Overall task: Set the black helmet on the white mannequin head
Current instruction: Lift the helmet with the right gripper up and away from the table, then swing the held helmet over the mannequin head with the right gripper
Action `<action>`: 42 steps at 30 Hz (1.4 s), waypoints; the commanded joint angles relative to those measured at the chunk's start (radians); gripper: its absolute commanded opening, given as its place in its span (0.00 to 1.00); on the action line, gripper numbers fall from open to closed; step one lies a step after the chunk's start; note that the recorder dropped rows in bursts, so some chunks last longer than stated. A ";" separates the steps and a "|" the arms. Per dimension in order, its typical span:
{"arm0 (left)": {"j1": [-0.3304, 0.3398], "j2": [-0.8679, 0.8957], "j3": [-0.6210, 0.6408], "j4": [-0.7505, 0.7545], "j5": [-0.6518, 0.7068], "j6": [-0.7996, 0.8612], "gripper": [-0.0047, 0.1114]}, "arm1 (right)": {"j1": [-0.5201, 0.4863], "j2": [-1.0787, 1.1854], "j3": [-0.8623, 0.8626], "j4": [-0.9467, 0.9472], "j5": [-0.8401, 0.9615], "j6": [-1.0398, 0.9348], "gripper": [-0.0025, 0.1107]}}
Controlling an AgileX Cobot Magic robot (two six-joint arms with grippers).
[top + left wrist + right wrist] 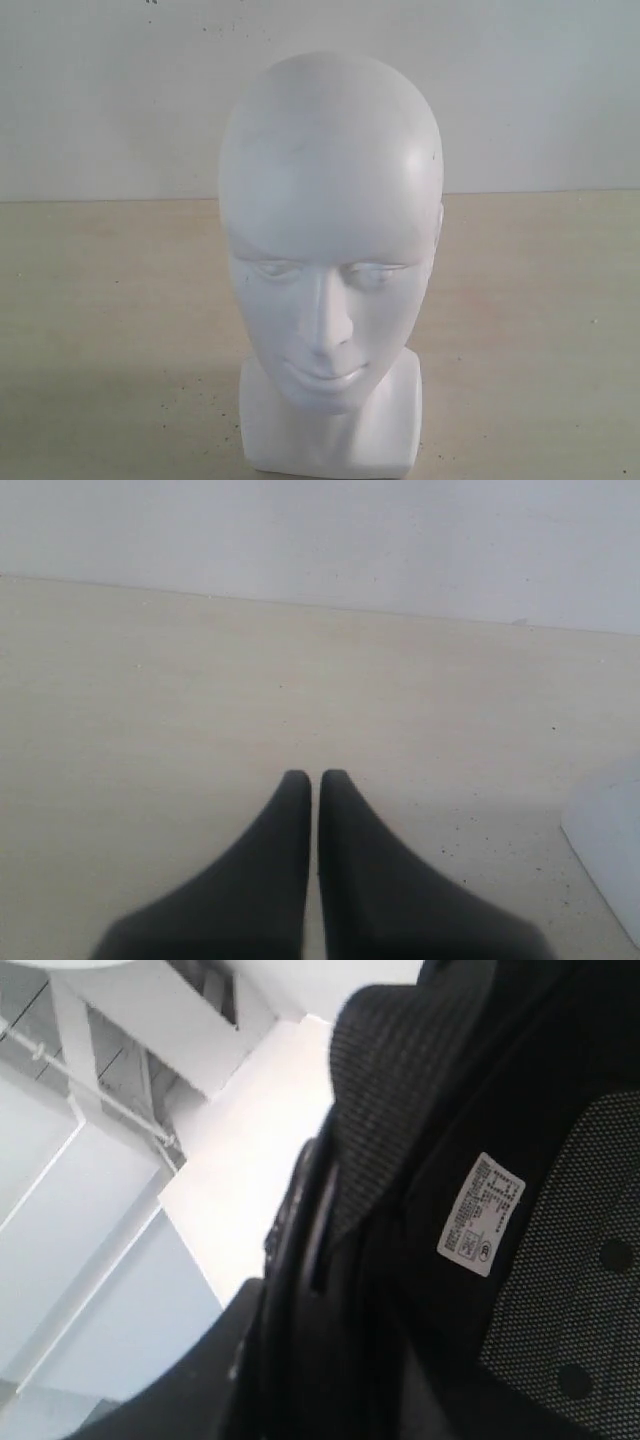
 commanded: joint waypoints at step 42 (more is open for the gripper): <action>-0.006 -0.003 0.004 0.002 -0.001 0.003 0.08 | 0.270 -0.022 0.366 0.181 -0.060 -0.255 0.02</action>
